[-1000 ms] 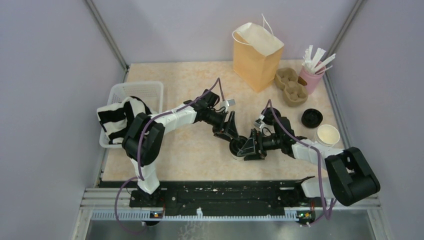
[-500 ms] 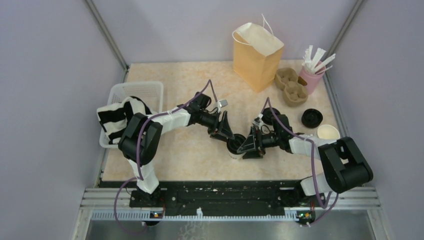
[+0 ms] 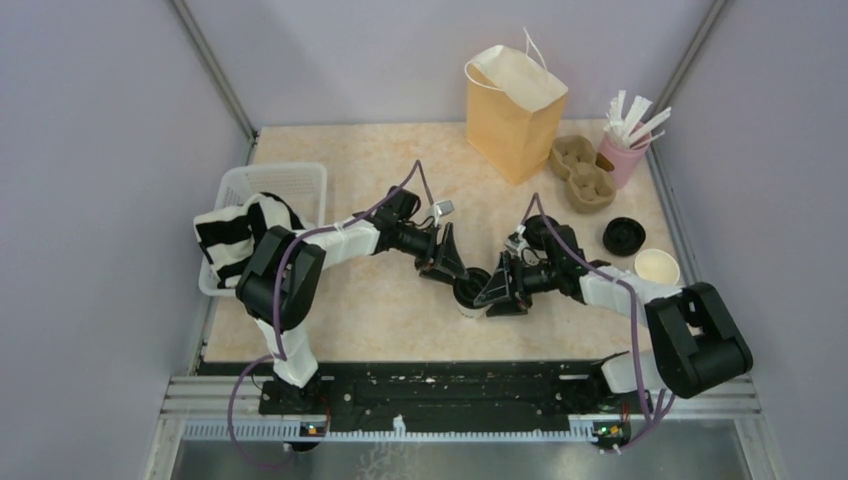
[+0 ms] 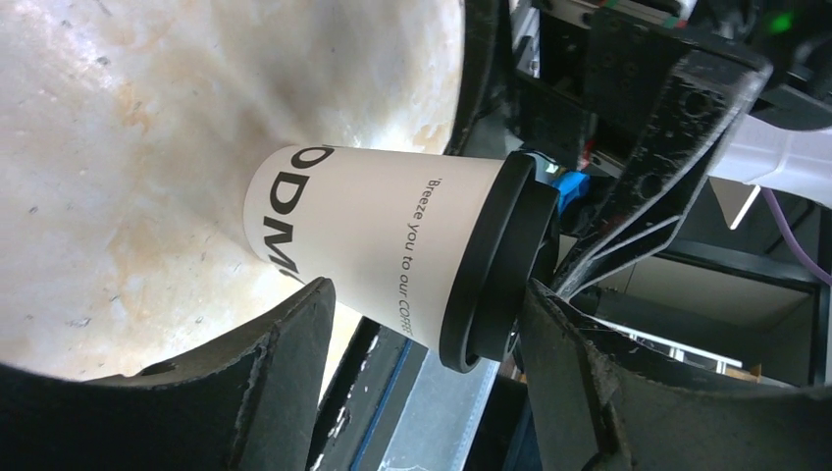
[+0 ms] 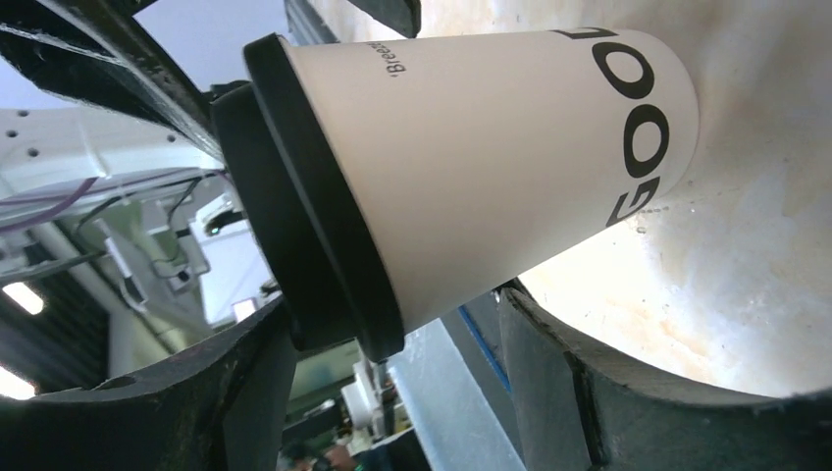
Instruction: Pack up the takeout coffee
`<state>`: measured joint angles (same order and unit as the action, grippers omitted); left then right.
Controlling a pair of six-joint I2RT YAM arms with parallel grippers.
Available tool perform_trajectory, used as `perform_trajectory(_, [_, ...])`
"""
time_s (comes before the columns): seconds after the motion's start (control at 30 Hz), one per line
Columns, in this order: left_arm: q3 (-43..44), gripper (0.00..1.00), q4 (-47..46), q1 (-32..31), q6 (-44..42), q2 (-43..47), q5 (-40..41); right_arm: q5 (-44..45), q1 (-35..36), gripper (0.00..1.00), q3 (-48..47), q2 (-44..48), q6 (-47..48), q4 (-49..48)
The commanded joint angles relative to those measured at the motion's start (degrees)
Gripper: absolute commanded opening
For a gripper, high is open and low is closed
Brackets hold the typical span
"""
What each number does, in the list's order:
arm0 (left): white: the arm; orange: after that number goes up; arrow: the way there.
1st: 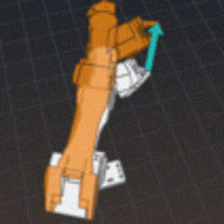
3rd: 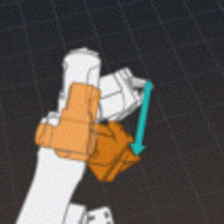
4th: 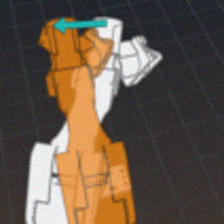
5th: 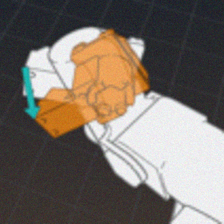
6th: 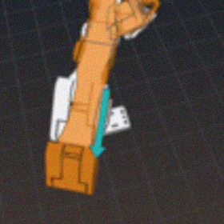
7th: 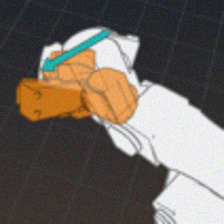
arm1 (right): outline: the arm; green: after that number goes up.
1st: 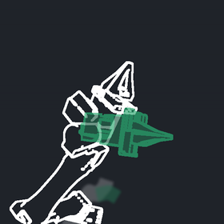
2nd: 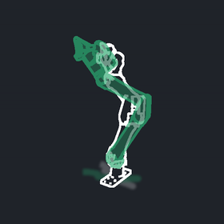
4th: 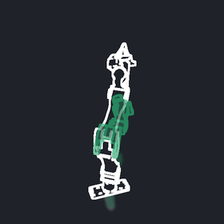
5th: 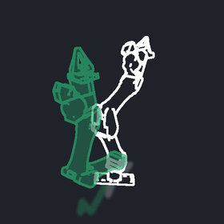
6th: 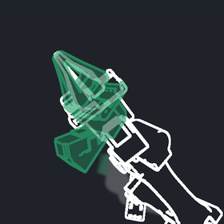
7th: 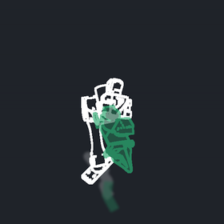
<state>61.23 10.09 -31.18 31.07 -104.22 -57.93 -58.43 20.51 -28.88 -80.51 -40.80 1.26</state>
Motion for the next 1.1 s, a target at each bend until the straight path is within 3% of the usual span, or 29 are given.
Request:
perform_trajectory(0.0, [-1.4, 0.76, 8.8, -0.6, -6.5, -0.2, 8.7, 27.6, 0.4, 0.67, 0.5, 2.1, 6.8, 12.0])
perform_trajectory(0.23, [5.1, 0.90, 4.5, -0.6, -1.9, 2.1, -0.1, 20.3, 0.4, 0.70, -4.1, 2.6, 7.6, 10.8])
perform_trajectory(0.5, [5.9, 0.98, -3.5, -0.5, 4.5, -0.4, -1.5, 17.7, 0.3, 0.70, -6.1, 0.5, 9.1, 10.4])
perform_trajectory(0.83, [7.4, 0.84, -1.7, 1.8, 4.2, -4.7, 2.0, 17.9, 0.3, 0.70, -5.2, 0.2, 8.4, 9.6])
perform_trajectory(1.07, [4.7, 0.76, -6.6, 2.6, 7.5, -6.0, 0.7, 17.8, 0.3, 0.69, -5.1, -0.6, 8.8, 9.4])
